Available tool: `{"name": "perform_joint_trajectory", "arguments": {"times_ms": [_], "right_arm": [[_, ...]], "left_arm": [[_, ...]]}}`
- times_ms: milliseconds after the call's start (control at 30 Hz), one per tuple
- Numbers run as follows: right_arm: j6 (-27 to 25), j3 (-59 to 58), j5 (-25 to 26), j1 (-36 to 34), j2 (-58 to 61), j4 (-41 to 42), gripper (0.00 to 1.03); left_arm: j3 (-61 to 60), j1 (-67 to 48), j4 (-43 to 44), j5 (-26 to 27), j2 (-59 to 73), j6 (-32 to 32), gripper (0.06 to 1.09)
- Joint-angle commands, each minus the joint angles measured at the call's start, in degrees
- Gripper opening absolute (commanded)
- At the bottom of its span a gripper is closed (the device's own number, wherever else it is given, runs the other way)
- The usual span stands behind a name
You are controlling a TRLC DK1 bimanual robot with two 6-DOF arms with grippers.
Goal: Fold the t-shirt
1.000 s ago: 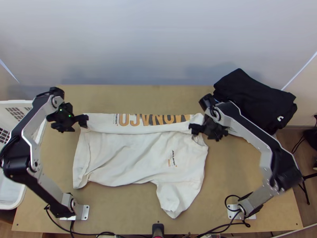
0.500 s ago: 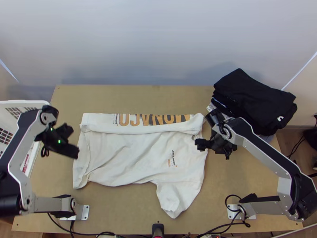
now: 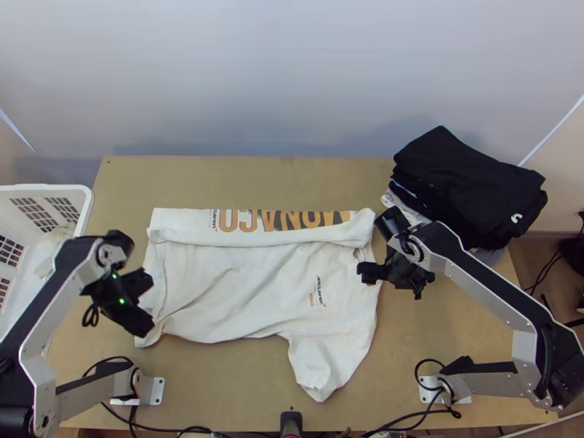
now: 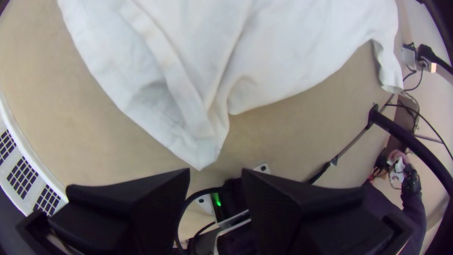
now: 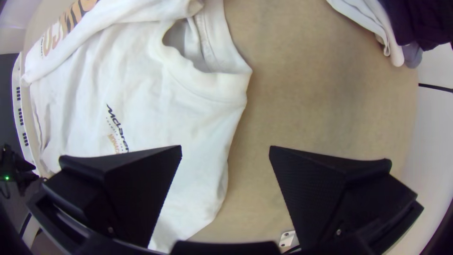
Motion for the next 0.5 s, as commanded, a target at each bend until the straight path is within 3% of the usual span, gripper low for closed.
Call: {"name": "perform_joint_trajectory", "arguments": {"times_ms": [0, 333, 467], "right_arm": [[0.01, -0.12, 0.00, 0.71, 0.19, -0.01, 0.86], [0.19, -1.79, -0.09, 1.94, -1.30, -0.01, 0.86], [0.19, -2.23, 0.00, 3.79, -2.71, -0.01, 0.86]], "left_arm": [[-5.93, -4.13, 3.06, -0.03, -2.42, -2.09, 0.63], [-10.33, -3.51, 9.83, -0.91, -1.72, -1.21, 0.57], [-11.47, -2.98, 12.64, -1.79, -1.45, -1.12, 0.37]]}}
